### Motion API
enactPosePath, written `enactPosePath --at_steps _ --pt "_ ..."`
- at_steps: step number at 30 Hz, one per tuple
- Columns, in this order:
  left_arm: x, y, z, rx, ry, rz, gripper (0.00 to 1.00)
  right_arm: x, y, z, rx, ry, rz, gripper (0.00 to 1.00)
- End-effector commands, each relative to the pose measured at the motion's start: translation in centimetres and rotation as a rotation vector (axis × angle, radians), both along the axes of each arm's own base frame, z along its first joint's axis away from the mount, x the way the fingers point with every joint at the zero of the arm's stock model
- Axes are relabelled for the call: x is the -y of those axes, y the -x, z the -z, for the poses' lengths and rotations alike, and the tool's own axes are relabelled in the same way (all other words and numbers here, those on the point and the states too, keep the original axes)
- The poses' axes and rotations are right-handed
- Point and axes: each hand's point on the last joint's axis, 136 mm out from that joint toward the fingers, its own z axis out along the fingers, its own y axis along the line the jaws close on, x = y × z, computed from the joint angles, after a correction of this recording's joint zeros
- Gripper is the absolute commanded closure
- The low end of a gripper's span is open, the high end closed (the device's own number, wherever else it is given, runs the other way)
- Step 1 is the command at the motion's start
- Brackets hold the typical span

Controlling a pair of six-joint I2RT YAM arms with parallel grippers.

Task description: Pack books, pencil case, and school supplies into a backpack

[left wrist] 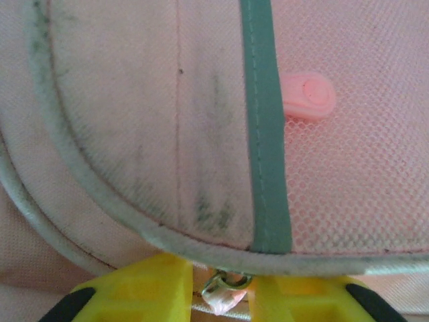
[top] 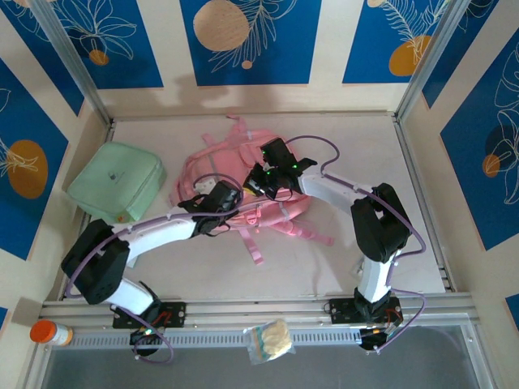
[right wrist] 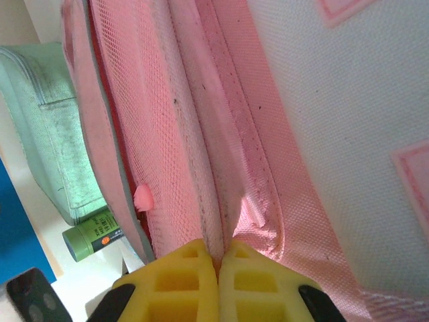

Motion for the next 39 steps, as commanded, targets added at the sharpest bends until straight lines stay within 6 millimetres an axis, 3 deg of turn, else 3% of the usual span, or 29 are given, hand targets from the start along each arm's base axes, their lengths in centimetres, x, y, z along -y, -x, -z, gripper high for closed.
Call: enactPosePath --at_steps 1,10,17,20,24,31,34,39 --pt "0.2 -2.0 -1.1 0.05 0.032 -0.051 0.81 -1.7 -0.5 -2.6 0.073 -0.072 -0.052 1.0" --pt "-0.7 -1.3 -3.6 0.102 0.0 0.001 0.99 -0.8 -0.4 -2.1 0.079 -0.044 -0.063 1.0" --pt "-2.0 1.0 -3.4 0.041 -0.112 0.14 1.0 0.8 -0.5 -2.7 0.122 0.005 -0.126 1.0" --pt "-1.7 1.9 -3.0 0.017 -0.149 0.245 1.0 1.7 -0.9 -3.0 0.145 0.027 -0.17 1.0" --pt "0.4 3.1 -2.3 -0.01 -0.117 0.391 1.0 2.5 -1.8 -3.0 0.132 0.015 -0.231 1.0" --pt "8.1 4.3 -3.5 0.019 0.033 0.543 1.0 4.7 -5.7 -3.1 0.166 0.075 -0.227 1.0" --pt "10.0 3.8 -3.9 0.042 0.069 0.55 1.0 5.1 -6.3 -3.2 0.163 0.075 -0.231 1.0" --pt "9.1 3.0 -3.9 0.047 0.01 0.539 1.0 5.2 -4.4 -4.0 0.116 -0.045 -0.219 0.73"
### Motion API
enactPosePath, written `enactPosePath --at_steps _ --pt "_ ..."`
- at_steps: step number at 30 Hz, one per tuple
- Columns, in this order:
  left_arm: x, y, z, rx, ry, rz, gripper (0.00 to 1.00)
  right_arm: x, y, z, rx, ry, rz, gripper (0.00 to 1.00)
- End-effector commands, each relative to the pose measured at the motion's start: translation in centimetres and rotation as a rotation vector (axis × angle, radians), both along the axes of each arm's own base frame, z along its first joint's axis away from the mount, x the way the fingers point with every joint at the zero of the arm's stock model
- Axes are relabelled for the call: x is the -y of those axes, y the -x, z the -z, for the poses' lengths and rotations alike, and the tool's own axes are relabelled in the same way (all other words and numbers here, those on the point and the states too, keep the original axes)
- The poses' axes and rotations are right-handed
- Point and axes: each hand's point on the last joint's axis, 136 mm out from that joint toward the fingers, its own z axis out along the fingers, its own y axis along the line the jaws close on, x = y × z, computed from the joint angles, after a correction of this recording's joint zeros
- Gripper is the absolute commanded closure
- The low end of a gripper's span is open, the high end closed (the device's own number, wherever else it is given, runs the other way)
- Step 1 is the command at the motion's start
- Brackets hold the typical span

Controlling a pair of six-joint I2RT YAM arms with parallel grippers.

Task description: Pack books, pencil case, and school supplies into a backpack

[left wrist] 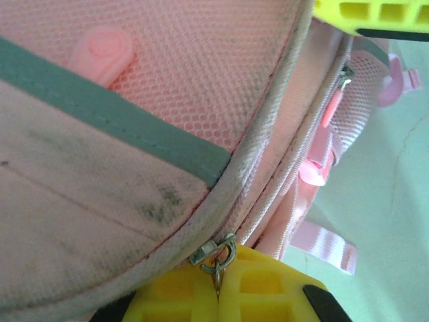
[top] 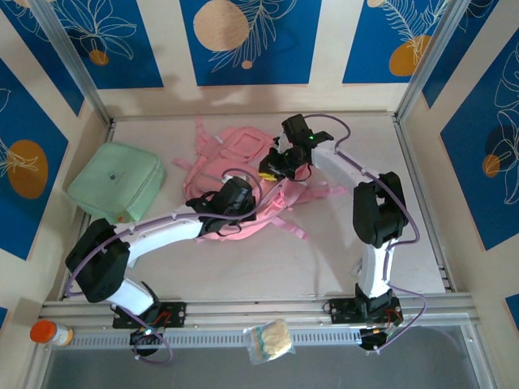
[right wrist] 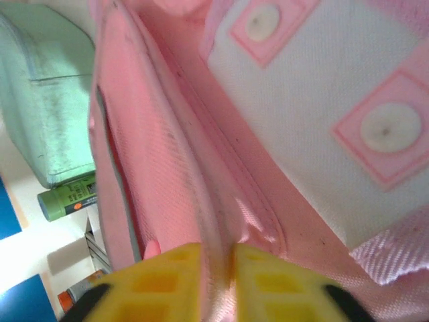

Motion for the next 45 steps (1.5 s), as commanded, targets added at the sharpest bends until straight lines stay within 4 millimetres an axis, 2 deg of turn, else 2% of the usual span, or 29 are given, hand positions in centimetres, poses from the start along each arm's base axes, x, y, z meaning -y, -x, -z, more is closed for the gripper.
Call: enactPosePath --at_steps 1,4,7,11,15,18,21,24,28,31,34,37,38,41,43,45 --pt "0.6 0.6 -0.8 0.0 0.002 0.05 1.0 -0.1 0.7 -2.4 0.039 -0.087 0.005 0.67" --pt "0.3 0.6 -1.0 0.022 0.014 0.067 1.0 -0.5 3.0 -2.3 -0.001 -0.125 0.026 0.59" --pt "0.4 0.6 -0.9 0.019 0.025 0.078 1.0 -1.3 4.8 -0.9 -0.048 -0.116 0.066 0.58" --pt "0.9 0.7 -1.0 0.023 0.048 0.099 1.0 -1.7 4.8 0.9 -0.1 -0.145 0.161 0.58" --pt "0.8 0.8 -1.1 0.026 0.039 0.108 1.0 -2.5 4.5 1.4 -0.092 -0.121 0.203 0.64" --pt "0.7 0.9 -1.2 0.037 0.025 0.119 1.0 -2.4 3.8 1.7 -0.068 -0.099 0.202 0.79" --pt "-0.1 1.2 -1.3 0.033 -0.006 0.131 1.0 -1.2 3.7 1.9 -0.05 -0.041 0.182 0.9" --pt "-2.1 1.9 -0.8 0.015 -0.067 0.152 1.0 0.4 3.9 1.8 -0.017 0.005 0.135 0.99" --pt "-6.1 2.6 0.3 -0.019 -0.179 0.143 1.0 3.7 3.6 0.9 0.035 0.055 0.103 1.0" --pt "-7.7 3.0 1.3 -0.05 -0.172 0.155 1.0 5.4 2.5 0.2 0.05 0.024 0.1 1.0" --pt "-7.6 3.0 1.9 -0.067 -0.159 0.18 1.0 6.8 1.1 0.0 0.054 0.036 0.11 1.0" --pt "-5.3 2.5 1.3 -0.068 -0.074 0.216 1.0 6.5 0.6 -0.8 0.061 -0.006 0.108 1.0" --pt "-4.7 2.4 1.1 -0.068 -0.051 0.218 1.0 6.2 0.8 -1.0 0.056 -0.016 0.104 0.98" --pt "-2.8 2.0 0.1 -0.045 0.0 0.221 1.0 5.8 2.5 -1.4 0.006 -0.051 0.113 0.75" --pt "-2.1 1.9 -0.2 -0.039 0.026 0.213 1.0 6.3 4.2 -1.1 -0.035 -0.079 0.164 0.59" --pt "-1.6 2.0 -0.1 -0.043 0.047 0.218 1.0 6.3 5.8 -0.5 -0.082 -0.115 0.215 0.49"
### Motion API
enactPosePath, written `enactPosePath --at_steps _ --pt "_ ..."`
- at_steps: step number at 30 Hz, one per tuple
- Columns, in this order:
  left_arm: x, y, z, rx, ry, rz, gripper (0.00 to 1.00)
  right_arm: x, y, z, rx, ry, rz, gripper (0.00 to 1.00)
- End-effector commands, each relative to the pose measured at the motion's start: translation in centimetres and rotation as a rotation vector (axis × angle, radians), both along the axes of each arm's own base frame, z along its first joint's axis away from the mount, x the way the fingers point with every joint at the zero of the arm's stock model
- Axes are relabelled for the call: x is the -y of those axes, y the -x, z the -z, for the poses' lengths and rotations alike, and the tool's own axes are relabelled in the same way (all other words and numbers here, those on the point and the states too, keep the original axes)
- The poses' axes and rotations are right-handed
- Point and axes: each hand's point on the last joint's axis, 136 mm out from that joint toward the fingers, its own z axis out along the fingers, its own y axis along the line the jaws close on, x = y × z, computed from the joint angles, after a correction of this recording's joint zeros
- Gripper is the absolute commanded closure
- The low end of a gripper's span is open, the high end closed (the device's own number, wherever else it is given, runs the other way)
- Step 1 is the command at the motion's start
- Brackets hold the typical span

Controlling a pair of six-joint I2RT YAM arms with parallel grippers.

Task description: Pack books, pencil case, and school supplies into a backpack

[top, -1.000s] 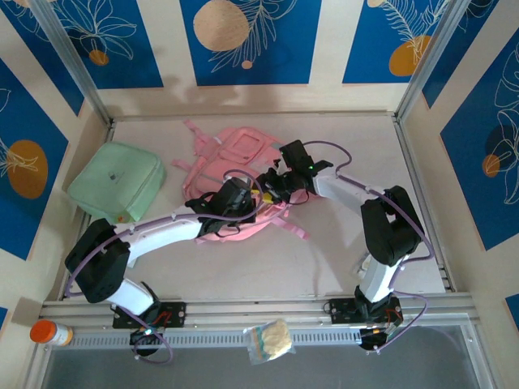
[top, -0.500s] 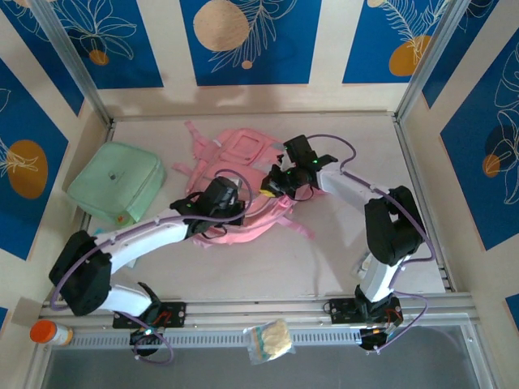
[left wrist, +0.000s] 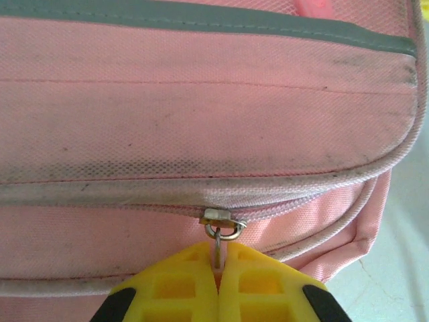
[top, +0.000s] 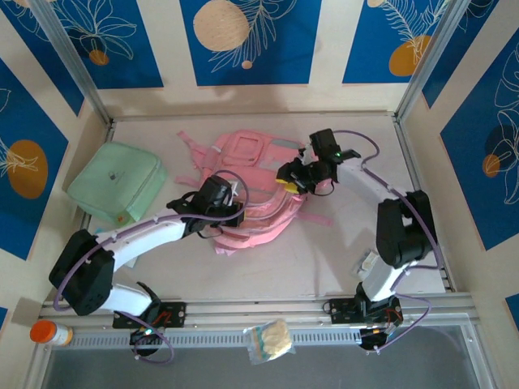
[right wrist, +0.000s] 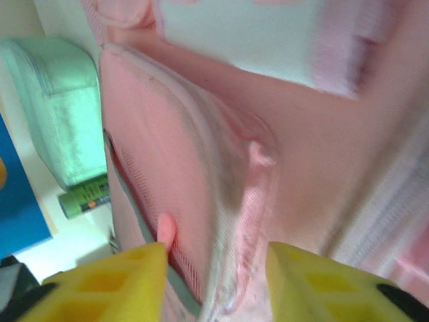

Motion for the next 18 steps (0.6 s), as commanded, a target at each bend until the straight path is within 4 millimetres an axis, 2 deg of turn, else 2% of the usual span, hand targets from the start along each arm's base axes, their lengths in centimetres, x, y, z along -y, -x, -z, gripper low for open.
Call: enactPosePath --at_steps 1,4,6,9,14,18 --pt "1.6 0.1 -0.8 -0.017 0.063 0.006 1.0 -0.4 2.3 -0.8 -0.042 -0.082 0.074 0.46" --pt "2.7 0.3 -0.9 -0.018 0.09 0.03 1.0 -2.5 3.8 -0.5 -0.085 -0.137 0.09 0.42" --pt "3.2 0.4 -0.8 -0.019 0.091 0.045 1.0 -3.5 4.0 -0.3 -0.097 -0.149 0.115 0.42" --pt "3.4 0.5 -0.6 -0.027 0.084 0.049 1.0 -3.8 3.8 0.8 -0.105 -0.108 0.184 0.45" --pt "3.4 0.6 -0.3 -0.03 0.076 0.052 1.0 -4.8 2.9 2.3 -0.095 -0.069 0.205 0.62" --pt "3.1 1.0 -0.2 -0.04 0.043 0.05 1.0 -3.7 1.8 2.4 -0.044 0.003 0.181 0.81"
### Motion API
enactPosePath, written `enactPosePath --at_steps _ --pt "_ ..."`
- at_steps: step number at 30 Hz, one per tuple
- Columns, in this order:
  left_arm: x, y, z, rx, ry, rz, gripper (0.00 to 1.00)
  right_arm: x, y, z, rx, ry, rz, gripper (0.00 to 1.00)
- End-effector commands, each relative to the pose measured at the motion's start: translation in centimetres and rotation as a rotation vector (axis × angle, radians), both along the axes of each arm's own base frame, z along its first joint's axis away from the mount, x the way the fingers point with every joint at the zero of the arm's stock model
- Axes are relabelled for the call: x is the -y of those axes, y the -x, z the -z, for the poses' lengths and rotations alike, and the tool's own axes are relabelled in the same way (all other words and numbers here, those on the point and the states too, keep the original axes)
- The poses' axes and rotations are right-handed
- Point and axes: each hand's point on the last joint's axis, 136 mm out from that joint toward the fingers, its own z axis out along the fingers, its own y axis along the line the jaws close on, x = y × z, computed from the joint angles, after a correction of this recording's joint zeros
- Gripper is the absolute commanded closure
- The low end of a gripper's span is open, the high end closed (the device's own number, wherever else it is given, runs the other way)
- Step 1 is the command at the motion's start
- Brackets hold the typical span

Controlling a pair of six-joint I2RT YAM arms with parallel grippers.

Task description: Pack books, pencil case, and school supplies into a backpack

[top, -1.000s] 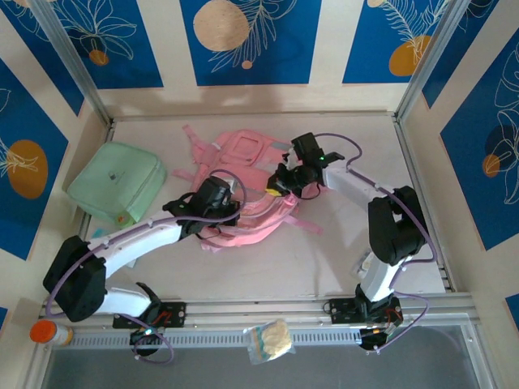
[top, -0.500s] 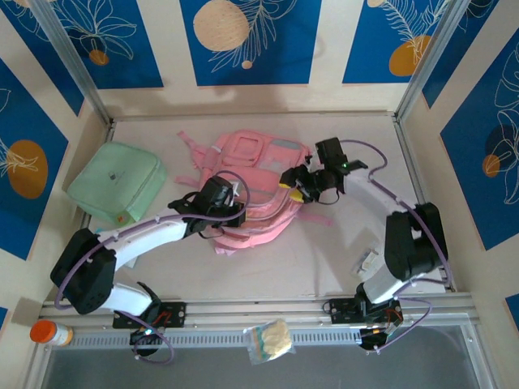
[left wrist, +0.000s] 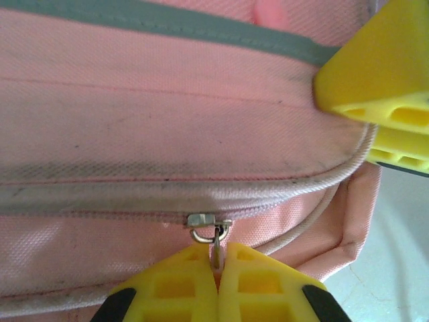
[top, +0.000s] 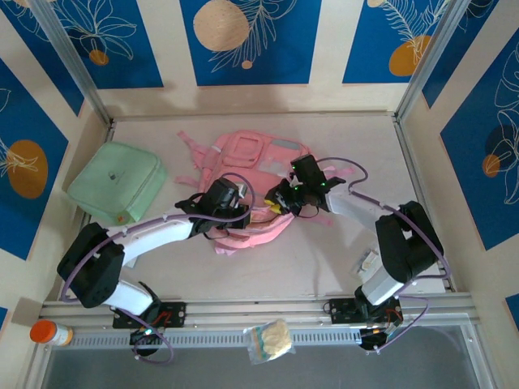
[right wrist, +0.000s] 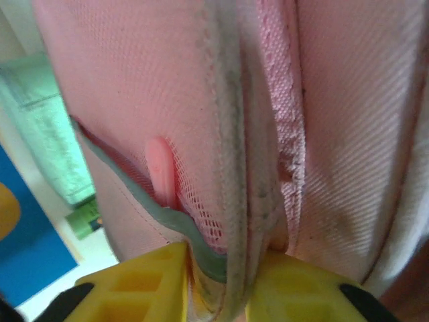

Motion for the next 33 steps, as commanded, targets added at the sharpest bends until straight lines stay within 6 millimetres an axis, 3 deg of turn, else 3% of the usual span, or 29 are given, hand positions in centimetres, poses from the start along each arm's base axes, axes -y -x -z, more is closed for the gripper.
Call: enactPosePath --at_steps 1,7,10,14,21,23,26,30,33 --pt "1.6 0.8 -1.5 0.006 0.023 0.046 1.0 1.2 -2.6 -1.3 0.095 0.057 0.006 0.86" --pt "4.9 2.4 -2.4 -0.003 0.035 0.097 1.0 5.1 -6.0 -3.3 0.188 0.08 -0.107 1.0" --pt "5.9 2.5 -2.6 0.003 0.017 0.119 1.0 6.8 -8.2 -4.3 0.228 0.09 -0.139 1.0" --pt "3.0 1.8 -1.4 0.034 -0.12 0.12 1.0 8.2 -10.0 -5.2 0.253 0.093 -0.191 1.0" --pt "-5.5 -0.5 1.5 0.027 -0.234 0.078 1.0 10.2 -11.3 -5.7 0.277 0.091 -0.173 1.0" --pt "-6.1 -0.9 1.6 0.024 -0.247 0.099 1.0 10.1 -11.3 -5.6 0.261 0.083 -0.164 1.0" --pt "-5.0 -1.4 0.7 0.045 -0.207 0.124 1.0 8.8 -10.7 -5.9 0.256 0.048 -0.174 0.99" --pt "-3.0 -1.9 -0.9 0.099 -0.069 0.131 1.0 7.2 -9.3 -5.7 0.218 0.009 -0.159 0.76" --pt "-2.5 -2.0 -1.6 0.125 -0.044 0.146 1.0 6.1 -7.9 -5.1 0.173 -0.023 -0.118 0.7"
